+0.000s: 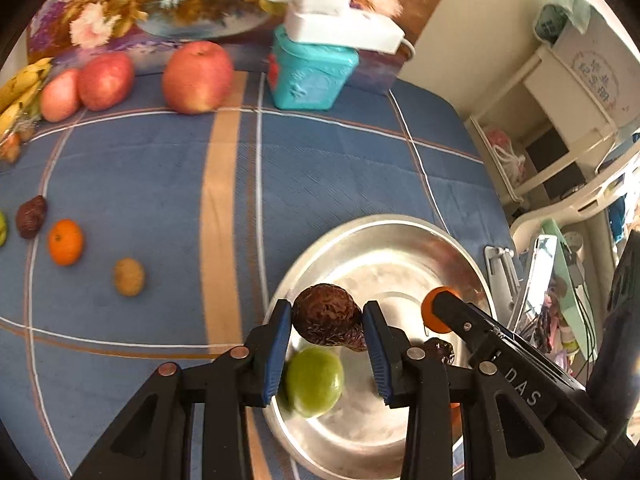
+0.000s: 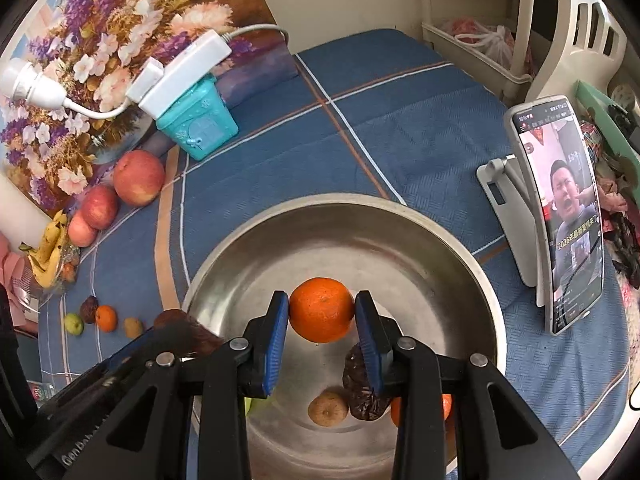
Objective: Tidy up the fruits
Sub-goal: 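Carry orange and date into the steel bowl and release both, then withdraw both open tools from the bowl toward the remaining fruits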
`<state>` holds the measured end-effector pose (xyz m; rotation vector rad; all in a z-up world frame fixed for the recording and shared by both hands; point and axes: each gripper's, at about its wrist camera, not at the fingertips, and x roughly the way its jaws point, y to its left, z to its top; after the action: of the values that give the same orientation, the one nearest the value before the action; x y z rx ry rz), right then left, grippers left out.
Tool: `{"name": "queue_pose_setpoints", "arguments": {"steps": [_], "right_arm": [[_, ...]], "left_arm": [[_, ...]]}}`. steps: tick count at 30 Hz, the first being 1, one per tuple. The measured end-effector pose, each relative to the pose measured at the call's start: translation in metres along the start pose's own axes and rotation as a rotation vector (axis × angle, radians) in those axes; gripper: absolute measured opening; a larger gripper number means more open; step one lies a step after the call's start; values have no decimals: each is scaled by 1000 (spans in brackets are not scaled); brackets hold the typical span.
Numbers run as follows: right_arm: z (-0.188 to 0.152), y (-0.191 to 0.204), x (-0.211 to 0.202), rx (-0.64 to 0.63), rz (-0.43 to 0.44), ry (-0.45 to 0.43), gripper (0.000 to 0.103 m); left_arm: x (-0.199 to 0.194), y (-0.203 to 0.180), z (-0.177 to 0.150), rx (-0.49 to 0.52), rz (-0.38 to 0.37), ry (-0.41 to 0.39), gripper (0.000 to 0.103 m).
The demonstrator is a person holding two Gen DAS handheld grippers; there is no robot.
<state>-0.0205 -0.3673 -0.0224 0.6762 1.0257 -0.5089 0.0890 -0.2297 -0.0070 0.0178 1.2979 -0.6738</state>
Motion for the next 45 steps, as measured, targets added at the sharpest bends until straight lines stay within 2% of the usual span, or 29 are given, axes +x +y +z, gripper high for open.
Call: {"name": "queue_pose_setpoints", "arguments": {"steps": [5, 12, 16, 18, 19, 20, 21, 23, 28, 30, 33, 36, 45], "right_arm": [[1, -2, 2, 5, -4, 1, 36], [2, -1, -2, -1, -9, -2, 39], [2, 0, -3, -4, -12, 0, 42], [1, 1, -2, -11, -15, 1, 43], [1, 2, -2, -14, -18, 3, 44], [1, 3, -1, -16, -20, 4, 52], [1, 3, -1, -16, -23, 5, 66], [0, 5, 1, -20, -29, 2, 80], [-2, 8, 4, -43, -52, -1, 85], [-2, 10, 6, -47, -53, 1, 95], [-3, 13, 6, -58, -60, -7, 95], [-4, 17, 6, -70, -57, -9, 95], [-9, 29, 11, -94, -68, 5, 95]], "left_arm": [[7, -8, 0, 28, 8, 8, 45], [6, -6, 0, 21, 21, 8, 45], [4, -1, 0, 17, 31, 14, 53], [3, 3, 0, 9, 48, 12, 58], [1, 7, 1, 2, 59, 11, 65], [0, 12, 2, -10, 74, 10, 71], [-1, 17, 3, -22, 92, 10, 74], [-3, 30, 5, -53, 139, 10, 82], [-8, 59, 8, -123, 238, -8, 98], [-12, 65, 8, -128, 272, -29, 103], [-18, 68, 8, -94, 349, -72, 103], [-17, 68, 8, -48, 409, -78, 103], [-24, 72, 10, -24, 415, -90, 103]]}}
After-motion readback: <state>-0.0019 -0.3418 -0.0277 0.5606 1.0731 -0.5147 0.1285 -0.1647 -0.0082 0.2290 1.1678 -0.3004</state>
